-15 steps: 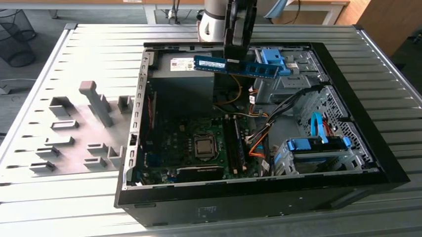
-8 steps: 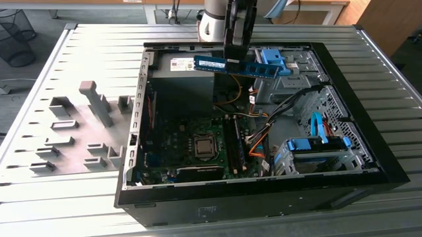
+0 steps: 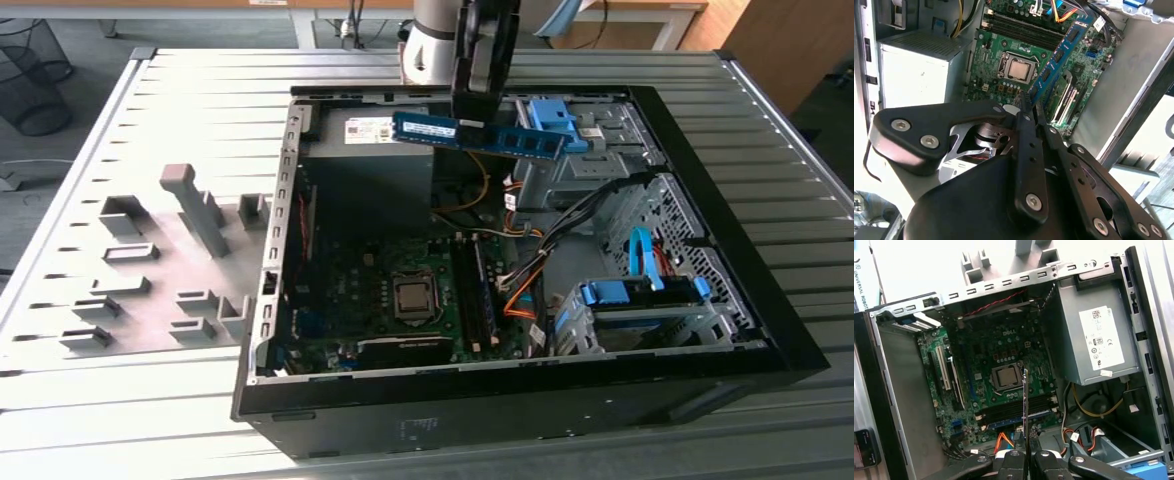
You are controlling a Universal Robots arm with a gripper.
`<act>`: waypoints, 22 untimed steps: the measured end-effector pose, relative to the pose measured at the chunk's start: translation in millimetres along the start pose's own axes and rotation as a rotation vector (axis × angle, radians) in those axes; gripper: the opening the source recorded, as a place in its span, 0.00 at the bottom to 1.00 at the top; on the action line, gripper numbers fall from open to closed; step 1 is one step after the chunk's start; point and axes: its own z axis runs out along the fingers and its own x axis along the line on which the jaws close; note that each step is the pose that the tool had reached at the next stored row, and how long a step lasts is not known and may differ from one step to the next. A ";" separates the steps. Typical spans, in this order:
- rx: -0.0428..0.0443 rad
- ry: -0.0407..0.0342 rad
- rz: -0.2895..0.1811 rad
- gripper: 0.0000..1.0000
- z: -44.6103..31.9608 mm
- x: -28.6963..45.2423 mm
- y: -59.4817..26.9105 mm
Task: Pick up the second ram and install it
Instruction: 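Insert the second ram into the second slot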
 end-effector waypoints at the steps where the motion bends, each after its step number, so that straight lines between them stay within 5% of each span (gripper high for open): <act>1: 0.0002 0.0000 0.009 0.14 0.0 0.0 0.0; 7: 0.0014 -0.0003 0.074 0.14 0.4 0.0 0.0; 22: 0.0069 -0.0001 0.335 0.14 2.0 0.0 0.0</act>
